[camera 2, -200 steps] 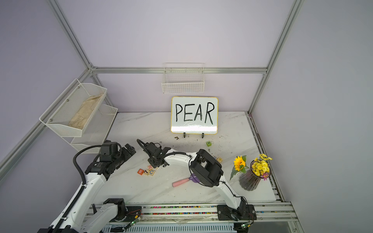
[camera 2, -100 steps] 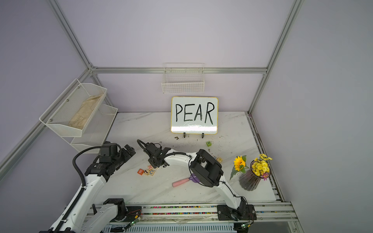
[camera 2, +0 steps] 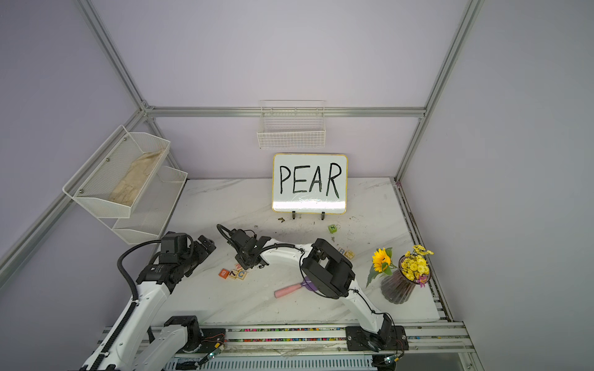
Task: Spell the uppercase word “pear” with letter blocks
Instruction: Pick up the letter block from the center of the board.
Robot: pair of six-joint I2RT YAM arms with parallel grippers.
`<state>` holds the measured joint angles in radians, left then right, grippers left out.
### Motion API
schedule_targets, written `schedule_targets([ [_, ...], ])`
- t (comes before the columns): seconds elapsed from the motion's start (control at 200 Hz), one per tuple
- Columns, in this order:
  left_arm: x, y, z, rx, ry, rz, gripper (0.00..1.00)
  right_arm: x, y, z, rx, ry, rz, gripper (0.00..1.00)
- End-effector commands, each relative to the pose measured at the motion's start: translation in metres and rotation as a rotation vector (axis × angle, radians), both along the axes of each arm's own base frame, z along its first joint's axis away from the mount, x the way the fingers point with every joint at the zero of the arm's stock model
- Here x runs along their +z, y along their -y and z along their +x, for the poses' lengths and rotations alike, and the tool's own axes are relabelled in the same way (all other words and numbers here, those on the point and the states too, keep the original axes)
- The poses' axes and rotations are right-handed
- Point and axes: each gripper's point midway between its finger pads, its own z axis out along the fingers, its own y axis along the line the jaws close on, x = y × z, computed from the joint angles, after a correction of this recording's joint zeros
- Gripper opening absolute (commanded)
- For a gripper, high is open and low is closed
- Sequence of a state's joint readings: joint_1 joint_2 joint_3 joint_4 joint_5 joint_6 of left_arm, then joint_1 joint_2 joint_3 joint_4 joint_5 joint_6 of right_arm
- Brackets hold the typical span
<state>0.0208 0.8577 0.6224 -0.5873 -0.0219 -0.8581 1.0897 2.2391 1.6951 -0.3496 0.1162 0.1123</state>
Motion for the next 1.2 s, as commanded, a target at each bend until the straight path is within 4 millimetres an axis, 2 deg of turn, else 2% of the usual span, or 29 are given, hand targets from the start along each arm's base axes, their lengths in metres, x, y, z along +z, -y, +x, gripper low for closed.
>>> schedule_targets([
  [0.0,-0.010,0.000,-0.004,0.013,-0.005,-0.023,1.00,-0.016,0.005,-0.005,-0.011,-0.021,-0.047,0.41],
  [0.305,-0.012,-0.002,-0.006,0.016,-0.007,-0.022,1.00,-0.020,0.009,-0.003,-0.036,-0.014,-0.060,0.36],
  [0.73,-0.014,-0.001,-0.005,0.012,-0.009,-0.027,1.00,-0.005,0.007,0.007,-0.117,0.009,-0.024,0.23],
  [0.835,-0.015,0.002,-0.004,-0.002,-0.008,-0.036,1.00,0.006,0.007,0.010,-0.164,0.015,0.011,0.22],
  [0.945,-0.015,0.007,0.000,-0.033,0.001,-0.050,1.00,0.027,0.009,0.016,-0.212,0.043,0.056,0.22],
  [1.085,0.008,0.038,0.019,-0.230,0.128,-0.114,1.00,0.053,0.021,0.022,-0.283,0.082,0.076,0.22],
  [1.195,0.019,0.045,0.027,-0.277,0.185,-0.121,1.00,0.071,0.035,0.028,-0.345,0.103,0.098,0.22],
])
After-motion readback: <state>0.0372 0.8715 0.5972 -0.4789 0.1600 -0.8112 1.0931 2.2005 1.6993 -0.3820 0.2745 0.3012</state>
